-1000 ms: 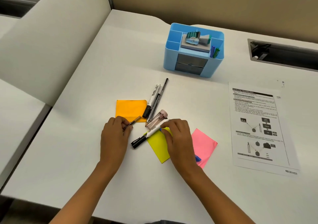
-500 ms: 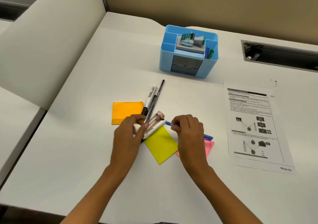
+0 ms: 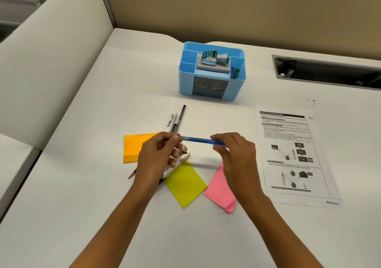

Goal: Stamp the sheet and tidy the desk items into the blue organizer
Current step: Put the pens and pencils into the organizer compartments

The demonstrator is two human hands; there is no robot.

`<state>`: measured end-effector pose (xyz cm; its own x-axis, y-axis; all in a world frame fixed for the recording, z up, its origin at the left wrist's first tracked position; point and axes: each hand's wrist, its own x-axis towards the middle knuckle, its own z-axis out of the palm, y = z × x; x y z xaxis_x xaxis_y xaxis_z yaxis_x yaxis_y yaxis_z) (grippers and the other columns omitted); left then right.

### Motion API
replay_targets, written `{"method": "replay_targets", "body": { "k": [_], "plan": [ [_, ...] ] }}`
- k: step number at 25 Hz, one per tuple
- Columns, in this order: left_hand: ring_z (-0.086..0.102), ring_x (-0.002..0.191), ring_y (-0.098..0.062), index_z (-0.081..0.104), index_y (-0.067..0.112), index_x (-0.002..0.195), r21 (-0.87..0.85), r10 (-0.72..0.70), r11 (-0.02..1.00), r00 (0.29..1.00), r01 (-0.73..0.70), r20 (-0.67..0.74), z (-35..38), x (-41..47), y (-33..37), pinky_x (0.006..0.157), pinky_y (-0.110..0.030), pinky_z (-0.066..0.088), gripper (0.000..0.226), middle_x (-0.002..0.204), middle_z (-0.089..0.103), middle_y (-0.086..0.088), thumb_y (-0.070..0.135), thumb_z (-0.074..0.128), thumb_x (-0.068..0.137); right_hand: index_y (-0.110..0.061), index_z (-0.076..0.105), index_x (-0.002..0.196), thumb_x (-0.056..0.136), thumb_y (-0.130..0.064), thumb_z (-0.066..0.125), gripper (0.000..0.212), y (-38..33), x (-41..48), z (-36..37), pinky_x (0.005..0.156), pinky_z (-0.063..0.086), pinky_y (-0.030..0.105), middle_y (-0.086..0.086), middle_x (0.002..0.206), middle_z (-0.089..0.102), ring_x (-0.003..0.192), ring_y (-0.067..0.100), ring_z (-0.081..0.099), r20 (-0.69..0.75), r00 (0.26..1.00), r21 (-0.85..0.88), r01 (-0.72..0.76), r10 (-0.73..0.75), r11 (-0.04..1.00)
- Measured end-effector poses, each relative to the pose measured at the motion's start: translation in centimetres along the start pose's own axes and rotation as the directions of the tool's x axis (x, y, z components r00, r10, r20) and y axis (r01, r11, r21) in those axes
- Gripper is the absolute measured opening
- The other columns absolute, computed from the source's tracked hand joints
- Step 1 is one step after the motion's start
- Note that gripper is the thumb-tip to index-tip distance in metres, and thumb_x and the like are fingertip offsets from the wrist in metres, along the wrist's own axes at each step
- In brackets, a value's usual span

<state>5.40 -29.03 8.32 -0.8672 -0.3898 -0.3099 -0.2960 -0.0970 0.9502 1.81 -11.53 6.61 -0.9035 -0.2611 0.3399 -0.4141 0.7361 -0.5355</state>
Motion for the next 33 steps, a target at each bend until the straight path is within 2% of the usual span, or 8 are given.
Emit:
{"method": "replay_targets", "body": {
  "k": [5, 7, 9, 11, 13, 17, 22, 33],
  "plan": [
    [0.053, 0.053, -0.007, 0.068, 0.012, 0.094, -0.108, -0.071, 0.991, 0.996, 0.076, 0.044, 0.4, 1.1, 0.6, 0.044, -0.018, 0.041, 0.014, 0.082, 0.07, 0.001, 0.018, 0.055, 0.093, -0.017, 0.07, 0.091, 0.083, 0.002, 0.065, 0.022, 0.5, 2.2, -3.0, 0.072, 0.048, 0.021, -0.004, 0.087, 0.069, 0.073, 0.009, 0.064, -0.024, 0.95, 0.498, -0.258, 0.311, 0.828],
    [0.06, 0.058, -0.011, 0.068, 0.014, 0.101, -0.07, -0.039, 0.997, 0.998, 0.042, 0.048, 0.9, 1.1, 0.3, 0.048, -0.021, 0.046, 0.015, 0.091, 0.073, 0.003, 0.019, 0.058, 0.091, -0.012, 0.069, 0.09, 0.083, 0.005, 0.065, 0.019, 0.2, 3.7, -3.9, 0.069, 0.052, 0.023, 0.003, 0.086, 0.069, 0.07, 0.011, 0.068, -0.15, 0.909, 0.598, -0.229, 0.388, 0.768],
    [0.065, 0.065, -0.011, 0.068, 0.019, 0.105, 0.11, 0.047, 0.993, 0.999, -0.048, 0.01, 1.3, 1.2, -0.4, 0.053, -0.021, 0.049, 0.018, 0.091, 0.073, 0.004, 0.023, 0.061, 0.089, -0.006, 0.068, 0.095, 0.086, -0.001, 0.065, 0.011, 0.3, 5.8, -5.0, 0.068, 0.053, 0.02, 0.006, 0.091, 0.069, 0.075, 0.009, 0.069, -0.415, 0.846, 0.496, -0.098, 0.335, 0.863],
    [0.065, 0.067, -0.001, 0.068, 0.024, 0.103, 0.293, 0.131, 0.948, 0.991, -0.123, -0.007, 1.4, 1.2, -1.3, 0.055, -0.013, 0.047, 0.015, 0.088, 0.072, 0.005, 0.025, 0.062, 0.089, -0.004, 0.067, 0.097, 0.091, -0.01, 0.061, 0.011, 1.2, 8.5, -5.6, 0.071, 0.054, 0.019, 0.009, 0.093, 0.067, 0.082, 0.01, 0.065, -0.661, 0.735, 0.21, -0.01, 0.15, 0.978],
    [0.064, 0.07, 0.006, 0.067, 0.024, 0.099, 0.338, 0.15, 0.931, 0.989, -0.137, -0.012, 1.4, 1.0, -1.9, 0.058, -0.007, 0.045, 0.012, 0.087, 0.071, 0.006, 0.021, 0.062, 0.089, -0.001, 0.067, 0.096, 0.094, -0.013, 0.056, 0.017, 2.9, 11.4, -5.3, 0.077, 0.054, 0.022, 0.014, 0.092, 0.066, 0.085, 0.017, 0.063, -0.748, 0.663, -0.048, 0.009, -0.042, 0.999],
    [0.057, 0.073, 0.014, 0.068, 0.02, 0.098, 0.386, 0.171, 0.911, 0.985, -0.147, -0.028, 0.9, 0.7, -2.3, 0.059, -0.001, 0.039, 0.011, 0.083, 0.066, 0.015, 0.019, 0.061, 0.089, 0.001, 0.066, 0.099, 0.09, -0.003, 0.058, 0.013, 5.2, 15.4, -3.2, 0.081, 0.049, 0.021, 0.017, 0.095, 0.065, 0.088, 0.025, 0.063, -0.606, 0.781, -0.219, 0.015, -0.148, 0.976],
    [0.059, 0.074, -0.006, 0.067, 0.023, 0.096, 0.381, 0.154, 0.916, 0.987, -0.125, -0.049, -0.1, 0.7, -2.6, 0.055, -0.005, 0.04, 0.01, 0.084, 0.065, 0.013, 0.023, 0.061, 0.088, 0.002, 0.061, 0.108, 0.088, -0.002, 0.06, 0.021, 5.9, 16.5, -1.0, 0.077, 0.053, 0.029, 0.021, 0.104, 0.064, 0.099, 0.027, 0.059, -0.323, 0.936, -0.168, 0.086, -0.137, 0.982],
    [0.056, 0.067, -0.009, 0.068, 0.018, 0.102, 0.448, 0.189, 0.883, 0.979, -0.137, -0.074, -1.4, 0.8, -3.7, 0.052, -0.007, 0.039, 0.014, 0.087, 0.065, 0.006, 0.016, 0.061, 0.09, -0.003, 0.056, 0.123, 0.086, -0.004, 0.064, 0.038, 6.5, 16.5, -0.1, 0.079, 0.056, 0.033, 0.018, 0.114, 0.063, 0.102, 0.027, 0.06, -0.358, 0.931, -0.128, 0.029, -0.074, 0.991]
  ]
}}
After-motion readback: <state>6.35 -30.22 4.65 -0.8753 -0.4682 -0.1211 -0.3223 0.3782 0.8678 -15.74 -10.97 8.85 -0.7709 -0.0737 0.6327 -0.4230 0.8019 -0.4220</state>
